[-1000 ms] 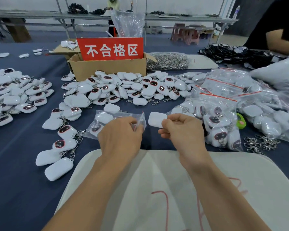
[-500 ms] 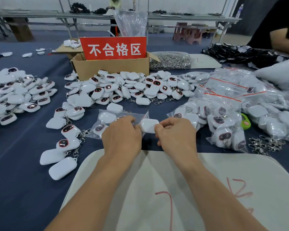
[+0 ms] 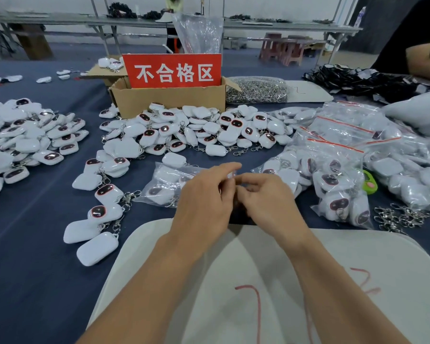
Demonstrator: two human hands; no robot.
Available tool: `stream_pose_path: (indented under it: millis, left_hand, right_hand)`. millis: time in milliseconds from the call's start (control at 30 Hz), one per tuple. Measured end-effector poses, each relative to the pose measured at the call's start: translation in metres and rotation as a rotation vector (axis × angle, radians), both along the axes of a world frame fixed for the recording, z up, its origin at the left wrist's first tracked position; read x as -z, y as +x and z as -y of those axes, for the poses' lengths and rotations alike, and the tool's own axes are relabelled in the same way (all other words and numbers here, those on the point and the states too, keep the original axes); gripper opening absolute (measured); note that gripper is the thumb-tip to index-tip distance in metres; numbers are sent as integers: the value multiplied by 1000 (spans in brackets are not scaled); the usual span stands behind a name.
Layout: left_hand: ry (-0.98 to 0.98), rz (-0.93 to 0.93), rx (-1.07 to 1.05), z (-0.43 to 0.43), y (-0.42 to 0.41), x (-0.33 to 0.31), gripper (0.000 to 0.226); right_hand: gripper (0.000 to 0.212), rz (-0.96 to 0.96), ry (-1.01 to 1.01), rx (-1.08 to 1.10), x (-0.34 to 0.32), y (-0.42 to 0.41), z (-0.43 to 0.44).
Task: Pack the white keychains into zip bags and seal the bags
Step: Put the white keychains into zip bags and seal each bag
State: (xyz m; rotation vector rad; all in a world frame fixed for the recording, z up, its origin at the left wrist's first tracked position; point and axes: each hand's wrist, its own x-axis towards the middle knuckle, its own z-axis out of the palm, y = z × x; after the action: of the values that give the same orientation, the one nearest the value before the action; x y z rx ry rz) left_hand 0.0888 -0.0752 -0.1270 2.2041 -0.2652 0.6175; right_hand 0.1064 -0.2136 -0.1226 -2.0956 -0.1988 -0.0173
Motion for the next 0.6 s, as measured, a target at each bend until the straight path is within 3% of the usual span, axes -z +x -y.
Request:
stream_pose_path:
  millis: [67,133,300,433,600]
  left_hand:
    - [-36,-70,-23,0,1,0,33]
    - [-119,-80,-71,-1,2,-3,34]
    - [-593,-46,-308,-21,12,-13,34]
    - [-922,-103,-437,-38,19,-14,35]
    - [-951,-125,-454,-38,19,-13,36]
  right_hand:
    - [29,23,-125,-25,-1,1,3]
    - [41,-43,-244,-187,-4,0,5]
    - [56,39,-432,-146,-6,-2,4]
    - [68,102,-636,-254,-5,-6,-2]
    - [53,136,-602,-144,0,-5,-1]
